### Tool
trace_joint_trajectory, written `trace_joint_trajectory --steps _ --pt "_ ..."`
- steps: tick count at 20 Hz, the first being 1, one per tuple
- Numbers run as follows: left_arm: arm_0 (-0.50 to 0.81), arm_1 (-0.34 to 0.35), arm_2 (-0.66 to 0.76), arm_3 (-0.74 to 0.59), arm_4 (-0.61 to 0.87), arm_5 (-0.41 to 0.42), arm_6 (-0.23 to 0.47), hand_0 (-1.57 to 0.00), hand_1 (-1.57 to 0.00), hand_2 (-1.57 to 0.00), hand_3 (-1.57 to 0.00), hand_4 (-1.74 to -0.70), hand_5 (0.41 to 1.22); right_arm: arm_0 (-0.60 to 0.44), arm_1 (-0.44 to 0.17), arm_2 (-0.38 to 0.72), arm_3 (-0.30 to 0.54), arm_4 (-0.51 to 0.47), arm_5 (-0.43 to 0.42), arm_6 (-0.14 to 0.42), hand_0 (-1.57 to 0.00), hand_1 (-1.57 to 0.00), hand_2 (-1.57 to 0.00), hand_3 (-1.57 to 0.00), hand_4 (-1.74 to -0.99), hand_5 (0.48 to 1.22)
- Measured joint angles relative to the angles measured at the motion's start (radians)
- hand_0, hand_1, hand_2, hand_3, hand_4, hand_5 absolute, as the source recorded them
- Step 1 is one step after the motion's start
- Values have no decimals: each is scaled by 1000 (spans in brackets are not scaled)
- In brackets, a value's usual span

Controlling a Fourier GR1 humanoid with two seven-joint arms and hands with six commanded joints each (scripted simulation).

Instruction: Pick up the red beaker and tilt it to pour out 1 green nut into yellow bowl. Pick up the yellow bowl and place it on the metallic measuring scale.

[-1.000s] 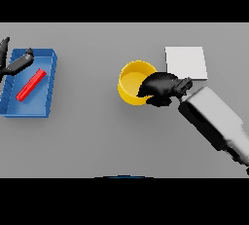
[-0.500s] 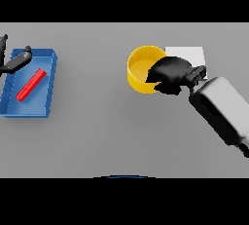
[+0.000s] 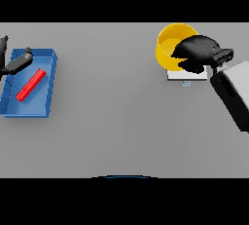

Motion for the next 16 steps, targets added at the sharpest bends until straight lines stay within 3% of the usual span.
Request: trace_joint_trajectory --steps 5,12,16 --pt "5 0 -1 2 -1 4 15 1 1 1 1 -823 772 -28 -5 -17 170 21 -83 -36 -1571 -1571 -1571 -1182 -1721 1221" --pt "-5 19 -16 7 16 10 18 1 1 1 1 -807 749 -57 32 -11 377 55 -185 -65 -1571 -1568 -1571 -1410 -1724 1221" --pt "-8 12 -25 22 10 19 15 1 1 1 1 -796 729 -69 60 -13 455 55 -221 -84 -1571 -1499 -1565 -1500 -1727 1221"
